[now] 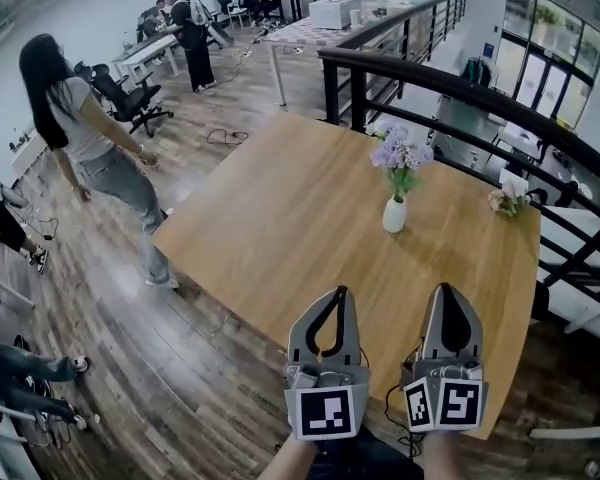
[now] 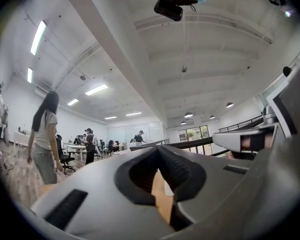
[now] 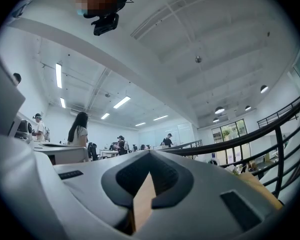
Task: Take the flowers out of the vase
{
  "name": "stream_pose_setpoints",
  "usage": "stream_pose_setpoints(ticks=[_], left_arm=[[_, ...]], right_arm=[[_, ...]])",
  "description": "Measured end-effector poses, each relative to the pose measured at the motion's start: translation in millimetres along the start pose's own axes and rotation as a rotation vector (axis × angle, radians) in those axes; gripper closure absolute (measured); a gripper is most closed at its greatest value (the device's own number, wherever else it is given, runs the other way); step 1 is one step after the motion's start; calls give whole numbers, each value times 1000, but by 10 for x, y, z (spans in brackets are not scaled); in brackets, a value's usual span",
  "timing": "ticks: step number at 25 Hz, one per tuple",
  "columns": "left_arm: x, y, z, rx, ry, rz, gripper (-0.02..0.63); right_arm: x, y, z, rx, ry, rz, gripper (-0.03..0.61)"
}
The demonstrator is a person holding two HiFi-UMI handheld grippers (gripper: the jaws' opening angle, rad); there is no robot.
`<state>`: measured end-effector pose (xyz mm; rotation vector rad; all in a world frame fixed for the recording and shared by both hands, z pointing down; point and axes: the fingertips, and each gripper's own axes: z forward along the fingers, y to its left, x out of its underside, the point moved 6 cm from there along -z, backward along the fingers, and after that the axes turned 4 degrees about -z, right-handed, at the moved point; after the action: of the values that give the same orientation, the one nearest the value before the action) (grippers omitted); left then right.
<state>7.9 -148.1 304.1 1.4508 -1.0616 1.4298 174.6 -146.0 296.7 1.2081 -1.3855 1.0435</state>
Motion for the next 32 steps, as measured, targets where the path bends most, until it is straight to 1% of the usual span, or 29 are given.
stream_pose_setpoints(ticks=[6, 12, 28, 32], left_arm=[[-26, 42, 104, 0, 6, -3, 577], [61, 129, 319, 25, 19, -2, 577], [227, 588, 1247, 76, 61, -20, 577], [274, 682, 1462, 86, 73, -36, 577]], right_arm=[[-1, -55, 119, 15, 6, 20, 586], [95, -86, 331, 39, 22, 16, 586], [259, -173, 1384, 90, 60, -13, 586], [327, -187, 1616, 99, 73, -15, 585]])
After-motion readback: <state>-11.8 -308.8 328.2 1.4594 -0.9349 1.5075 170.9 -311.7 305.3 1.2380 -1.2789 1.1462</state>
